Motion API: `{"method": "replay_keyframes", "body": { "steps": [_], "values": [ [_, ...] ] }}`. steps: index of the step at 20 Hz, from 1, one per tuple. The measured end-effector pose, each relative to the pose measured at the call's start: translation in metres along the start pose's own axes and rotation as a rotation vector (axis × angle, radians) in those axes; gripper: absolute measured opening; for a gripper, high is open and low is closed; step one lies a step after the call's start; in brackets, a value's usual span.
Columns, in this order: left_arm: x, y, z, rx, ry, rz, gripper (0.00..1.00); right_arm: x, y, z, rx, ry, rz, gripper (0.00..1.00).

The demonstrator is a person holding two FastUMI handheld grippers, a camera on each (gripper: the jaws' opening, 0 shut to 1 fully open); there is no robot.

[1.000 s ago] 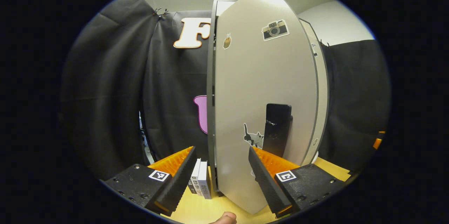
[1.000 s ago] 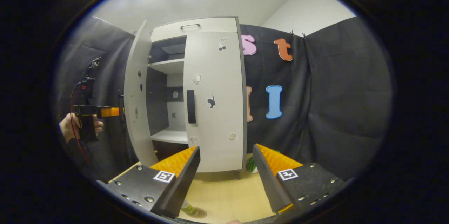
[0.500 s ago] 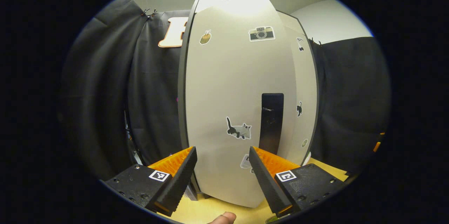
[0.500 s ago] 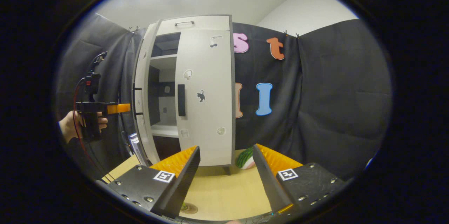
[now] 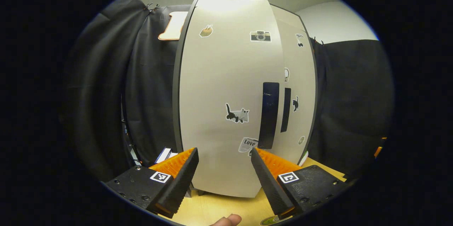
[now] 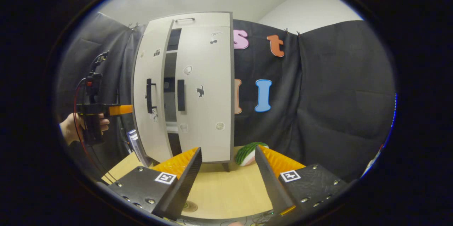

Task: Grasp the bottle in the cabinet with the left hand and place it on the coaster, then close the right door with the right hand and the left door with the left hand.

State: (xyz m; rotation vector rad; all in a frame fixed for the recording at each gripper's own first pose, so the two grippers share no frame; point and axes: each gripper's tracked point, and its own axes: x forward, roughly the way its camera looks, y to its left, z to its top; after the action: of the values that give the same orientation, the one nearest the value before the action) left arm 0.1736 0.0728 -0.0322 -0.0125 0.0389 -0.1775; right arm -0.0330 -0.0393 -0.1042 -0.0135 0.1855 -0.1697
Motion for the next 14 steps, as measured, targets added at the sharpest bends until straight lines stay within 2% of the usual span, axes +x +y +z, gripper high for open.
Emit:
{"method": "replay_keyframes", "body": {
  "steps": [4,5,8,9,10,14],
  "values": [
    [-0.011,0.005,-0.004,-0.007,0.003,0.027,0.94,0.001,0.007,0.002,0.009,-0.002,0.023,0.89],
    [-0.013,0.005,-0.005,-0.010,0.004,0.026,0.94,0.004,0.012,0.003,0.009,-0.003,0.027,0.92],
    [-0.024,0.004,-0.013,-0.020,0.029,0.012,0.95,0.008,0.021,0.011,-0.002,-0.016,0.047,0.91],
    [-0.028,0.005,-0.013,-0.026,0.031,0.012,0.91,0.009,0.026,0.015,-0.007,-0.022,0.059,0.91],
    [-0.033,0.006,-0.014,-0.029,0.034,0.018,0.95,0.010,0.030,0.018,-0.011,-0.027,0.071,0.92],
    [-0.050,0.012,-0.019,-0.018,0.043,0.053,0.95,0.016,0.044,0.035,0.009,-0.056,0.095,0.92]
  ]
}}
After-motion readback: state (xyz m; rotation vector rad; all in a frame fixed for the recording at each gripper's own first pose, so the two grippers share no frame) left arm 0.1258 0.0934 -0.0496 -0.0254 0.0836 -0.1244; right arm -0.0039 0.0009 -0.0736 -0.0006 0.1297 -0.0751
